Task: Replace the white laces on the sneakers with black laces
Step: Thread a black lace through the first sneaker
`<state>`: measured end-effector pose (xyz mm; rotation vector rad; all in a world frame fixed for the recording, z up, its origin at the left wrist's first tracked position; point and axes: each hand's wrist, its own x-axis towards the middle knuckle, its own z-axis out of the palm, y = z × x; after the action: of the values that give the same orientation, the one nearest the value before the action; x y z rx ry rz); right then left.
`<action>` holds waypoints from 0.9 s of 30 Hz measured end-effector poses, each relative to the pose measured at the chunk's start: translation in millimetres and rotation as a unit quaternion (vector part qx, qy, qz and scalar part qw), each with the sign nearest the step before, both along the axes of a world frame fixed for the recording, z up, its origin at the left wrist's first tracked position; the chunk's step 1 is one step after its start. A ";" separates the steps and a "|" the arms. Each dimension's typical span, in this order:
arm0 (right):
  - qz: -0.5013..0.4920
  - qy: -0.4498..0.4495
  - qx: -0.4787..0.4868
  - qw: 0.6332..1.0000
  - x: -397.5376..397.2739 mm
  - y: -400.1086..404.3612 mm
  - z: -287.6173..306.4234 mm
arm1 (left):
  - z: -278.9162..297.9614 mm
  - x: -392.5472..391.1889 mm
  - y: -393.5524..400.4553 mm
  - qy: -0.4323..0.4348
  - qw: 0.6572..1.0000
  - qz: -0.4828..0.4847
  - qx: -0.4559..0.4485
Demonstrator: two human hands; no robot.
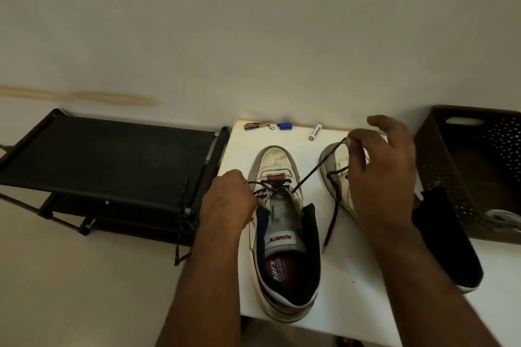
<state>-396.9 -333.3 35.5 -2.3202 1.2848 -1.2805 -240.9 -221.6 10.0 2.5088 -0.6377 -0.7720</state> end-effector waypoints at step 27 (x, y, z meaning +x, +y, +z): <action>0.223 0.362 0.187 0.885 24.0 14.2 -22.3 | -5.3 1.2 -10.3 0.063 0.997 0.019 -0.048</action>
<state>-372.8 -319.1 13.2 -2.6368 0.9256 0.0113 -239.7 -231.9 4.7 2.3580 -0.5681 -0.8571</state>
